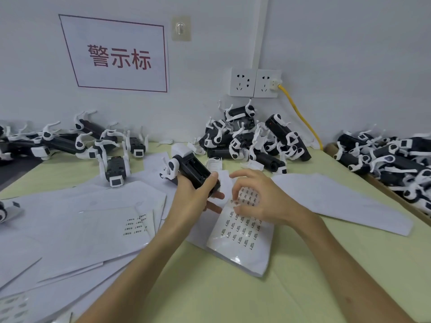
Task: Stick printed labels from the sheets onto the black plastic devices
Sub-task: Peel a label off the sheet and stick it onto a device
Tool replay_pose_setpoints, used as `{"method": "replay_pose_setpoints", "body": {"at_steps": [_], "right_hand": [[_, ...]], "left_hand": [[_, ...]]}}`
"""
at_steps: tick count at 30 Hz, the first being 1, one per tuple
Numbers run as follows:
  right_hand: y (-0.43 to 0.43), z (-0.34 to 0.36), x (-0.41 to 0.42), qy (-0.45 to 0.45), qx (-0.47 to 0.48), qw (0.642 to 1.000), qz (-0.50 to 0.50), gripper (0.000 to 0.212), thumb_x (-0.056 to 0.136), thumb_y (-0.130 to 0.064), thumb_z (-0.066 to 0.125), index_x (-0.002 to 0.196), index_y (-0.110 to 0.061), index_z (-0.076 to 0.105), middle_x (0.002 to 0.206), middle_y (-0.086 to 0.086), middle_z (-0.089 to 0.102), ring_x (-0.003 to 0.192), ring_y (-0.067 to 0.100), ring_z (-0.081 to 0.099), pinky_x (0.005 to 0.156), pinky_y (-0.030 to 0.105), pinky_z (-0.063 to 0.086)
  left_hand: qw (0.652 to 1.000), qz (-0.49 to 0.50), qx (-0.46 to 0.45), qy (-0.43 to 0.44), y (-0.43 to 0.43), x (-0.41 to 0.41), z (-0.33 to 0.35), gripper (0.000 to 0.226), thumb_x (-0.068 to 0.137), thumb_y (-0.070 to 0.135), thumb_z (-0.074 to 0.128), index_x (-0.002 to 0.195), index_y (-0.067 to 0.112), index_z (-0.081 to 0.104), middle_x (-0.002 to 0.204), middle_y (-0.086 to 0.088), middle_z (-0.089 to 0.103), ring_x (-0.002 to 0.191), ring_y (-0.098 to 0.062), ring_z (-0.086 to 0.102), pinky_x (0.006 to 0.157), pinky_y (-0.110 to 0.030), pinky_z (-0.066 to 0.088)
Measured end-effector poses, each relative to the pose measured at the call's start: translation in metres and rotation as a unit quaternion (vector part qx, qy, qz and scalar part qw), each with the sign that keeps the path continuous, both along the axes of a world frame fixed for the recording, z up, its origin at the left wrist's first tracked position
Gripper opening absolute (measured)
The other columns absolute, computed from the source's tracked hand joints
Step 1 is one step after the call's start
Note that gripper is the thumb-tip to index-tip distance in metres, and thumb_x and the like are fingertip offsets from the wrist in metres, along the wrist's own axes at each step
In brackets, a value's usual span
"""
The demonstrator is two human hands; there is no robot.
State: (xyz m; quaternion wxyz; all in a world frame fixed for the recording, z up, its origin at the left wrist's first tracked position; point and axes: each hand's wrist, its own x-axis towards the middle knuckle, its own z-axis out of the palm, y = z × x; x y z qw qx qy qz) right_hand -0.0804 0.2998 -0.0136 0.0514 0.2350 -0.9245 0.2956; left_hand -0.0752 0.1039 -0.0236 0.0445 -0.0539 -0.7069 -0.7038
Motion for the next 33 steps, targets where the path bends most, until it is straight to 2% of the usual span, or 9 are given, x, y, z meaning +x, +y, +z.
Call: {"method": "replay_pose_setpoints", "body": {"at_steps": [2, 5, 7, 10, 13, 16, 20, 24, 33], "right_hand": [[-0.001, 0.000, 0.000, -0.003, 0.000, 1.000, -0.001, 0.033, 0.076, -0.035, 0.074, 0.108, -0.038, 0.066, 0.152, -0.019, 0.038, 0.142, 0.003, 0.026, 0.120, 0.043, 0.019], [-0.002, -0.002, -0.001, -0.009, 0.041, 0.999, 0.000, 0.045, 0.078, -0.035, 0.070, 0.122, -0.038, 0.065, 0.161, -0.017, 0.029, 0.148, 0.000, 0.014, 0.117, 0.038, 0.011], [-0.002, -0.004, -0.001, -0.013, 0.059, 0.998, -0.001, 0.032, 0.084, -0.026, 0.073, 0.113, -0.036, 0.064, 0.161, -0.013, 0.029, 0.149, 0.001, 0.013, 0.120, 0.039, 0.010], [-0.004, -0.005, -0.001, -0.019, 0.034, 0.999, -0.003, 0.031, 0.082, -0.020, 0.075, 0.103, -0.033, 0.056, 0.155, -0.013, 0.035, 0.144, 0.003, 0.023, 0.119, 0.044, 0.019], [-0.005, -0.005, 0.000, -0.017, -0.013, 1.000, 0.009, 0.035, 0.080, -0.016, 0.077, 0.098, -0.034, 0.053, 0.148, -0.012, 0.041, 0.139, 0.008, 0.034, 0.112, 0.040, 0.028], [-0.005, -0.004, 0.000, -0.011, -0.050, 0.999, 0.017, 0.036, 0.078, -0.016, 0.081, 0.099, -0.033, 0.056, 0.142, -0.013, 0.044, 0.132, 0.001, 0.040, 0.105, 0.030, 0.032], [-0.006, -0.001, -0.002, 0.056, -0.096, 0.994, -0.007, 0.039, 0.073, -0.024, 0.088, 0.102, -0.029, 0.062, 0.129, -0.015, 0.052, 0.121, 0.002, 0.052, 0.100, 0.024, 0.042], [-0.006, -0.001, -0.003, 0.067, -0.101, 0.993, -0.009, 0.023, 0.075, -0.027, 0.088, 0.090, -0.028, 0.071, 0.108, -0.015, 0.060, 0.105, 0.004, 0.060, 0.087, 0.018, 0.044], [-0.008, 0.001, 0.000, 0.035, -0.118, 0.992, -0.037, 0.011, 0.079, -0.023, 0.084, 0.084, -0.024, 0.075, 0.089, -0.009, 0.070, 0.088, 0.007, 0.066, 0.085, 0.037, 0.056]], "left_hand": [[1.000, 0.007, -0.007, 0.008, 0.001, 0.000, -0.004, 0.047, 0.099, 0.034, 0.065, 0.131, 0.008, 0.043, 0.101, -0.005, 0.073, 0.084, -0.016, 0.077, 0.052, -0.020, 0.051], [1.000, 0.010, -0.012, 0.015, 0.001, -0.002, -0.009, 0.051, 0.096, 0.036, 0.068, 0.133, 0.014, 0.040, 0.093, 0.002, 0.075, 0.082, -0.012, 0.076, 0.055, -0.014, 0.052], [1.000, 0.008, -0.012, 0.010, 0.002, -0.003, -0.009, 0.055, 0.092, 0.033, 0.075, 0.131, 0.015, 0.041, 0.094, -0.003, 0.073, 0.082, -0.014, 0.075, 0.059, -0.019, 0.056], [0.999, -0.014, -0.030, -0.020, 0.002, -0.006, -0.009, 0.055, 0.079, 0.024, 0.088, 0.116, 0.017, 0.048, 0.100, -0.005, 0.069, 0.087, -0.017, 0.075, 0.078, -0.034, 0.062], [0.997, -0.048, -0.034, -0.046, 0.004, -0.007, -0.011, 0.057, 0.074, 0.010, 0.090, 0.113, 0.017, 0.049, 0.098, -0.003, 0.071, 0.081, -0.012, 0.073, 0.070, -0.024, 0.057], [0.996, -0.052, -0.054, -0.049, 0.002, -0.008, -0.014, 0.060, 0.074, -0.002, 0.083, 0.123, 0.006, 0.051, 0.111, -0.010, 0.069, 0.098, -0.021, 0.063, 0.078, -0.031, 0.047], [0.998, -0.050, -0.043, -0.005, -0.001, -0.011, -0.013, 0.042, 0.073, -0.015, 0.073, 0.110, 0.001, 0.059, 0.089, -0.002, 0.069, 0.080, -0.010, 0.062, 0.062, -0.017, 0.046], [0.999, -0.030, -0.016, 0.031, -0.002, -0.011, -0.012, 0.040, 0.072, -0.017, 0.073, 0.095, 0.013, 0.061, 0.080, 0.006, 0.069, 0.073, -0.001, 0.065, 0.059, -0.012, 0.048], [0.998, 0.024, -0.037, 0.055, 0.006, -0.005, -0.010, 0.064, 0.068, -0.001, 0.080, 0.121, 0.019, 0.049, 0.103, 0.002, 0.066, 0.102, -0.015, 0.064, 0.088, -0.032, 0.052]]}}
